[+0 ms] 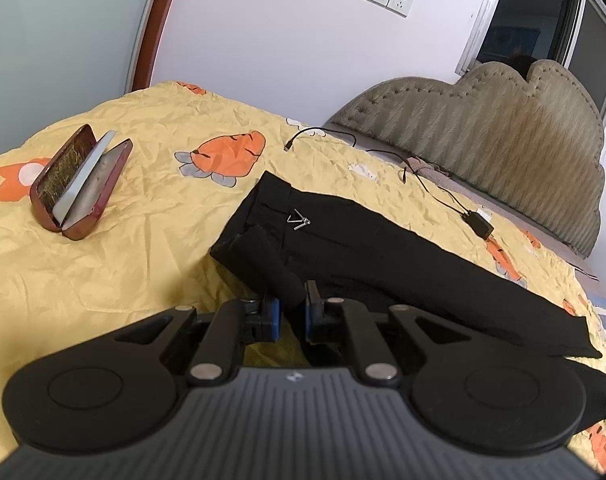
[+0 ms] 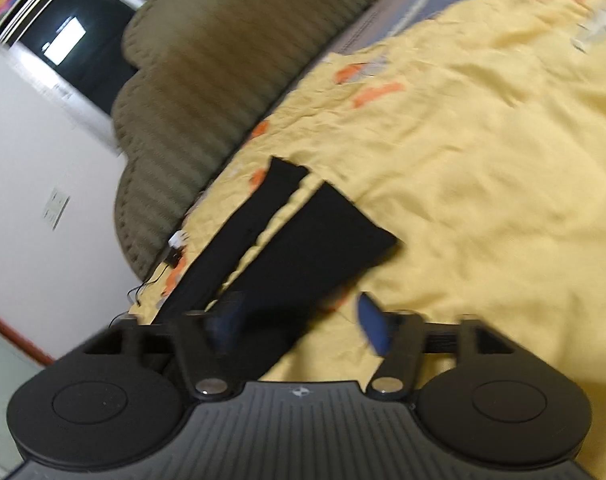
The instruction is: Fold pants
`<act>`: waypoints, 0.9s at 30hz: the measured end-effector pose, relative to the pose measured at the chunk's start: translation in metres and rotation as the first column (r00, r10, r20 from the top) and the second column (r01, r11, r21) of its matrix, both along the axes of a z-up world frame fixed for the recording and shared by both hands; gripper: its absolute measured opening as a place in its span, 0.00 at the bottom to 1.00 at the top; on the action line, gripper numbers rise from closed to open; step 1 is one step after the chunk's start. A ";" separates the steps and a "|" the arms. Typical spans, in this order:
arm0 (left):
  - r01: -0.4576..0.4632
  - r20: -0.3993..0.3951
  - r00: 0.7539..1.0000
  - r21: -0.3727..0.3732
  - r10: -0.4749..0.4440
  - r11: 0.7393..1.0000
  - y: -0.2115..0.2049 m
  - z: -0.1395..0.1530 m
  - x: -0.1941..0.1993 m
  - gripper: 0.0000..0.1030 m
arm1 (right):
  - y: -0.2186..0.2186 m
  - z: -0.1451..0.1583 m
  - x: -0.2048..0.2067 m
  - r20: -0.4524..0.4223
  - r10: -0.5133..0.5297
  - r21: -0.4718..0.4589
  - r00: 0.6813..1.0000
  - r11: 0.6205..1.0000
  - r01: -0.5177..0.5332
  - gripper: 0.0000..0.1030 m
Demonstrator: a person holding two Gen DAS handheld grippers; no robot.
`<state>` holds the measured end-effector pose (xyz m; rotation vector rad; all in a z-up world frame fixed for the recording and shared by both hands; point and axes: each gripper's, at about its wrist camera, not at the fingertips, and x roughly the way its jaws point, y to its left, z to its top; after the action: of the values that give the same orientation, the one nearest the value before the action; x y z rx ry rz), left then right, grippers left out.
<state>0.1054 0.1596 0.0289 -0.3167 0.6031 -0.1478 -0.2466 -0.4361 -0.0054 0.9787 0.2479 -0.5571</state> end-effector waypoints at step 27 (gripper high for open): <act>0.011 -0.003 1.000 0.002 -0.011 1.000 0.002 -0.003 0.003 0.09 | -0.012 -0.009 0.058 0.080 0.013 -0.060 0.997 0.998 -0.008 0.13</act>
<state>0.1087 0.1612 0.0256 -0.3118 0.6077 -0.1570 -0.1883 -0.4481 -0.0142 0.9391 0.1631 -0.5117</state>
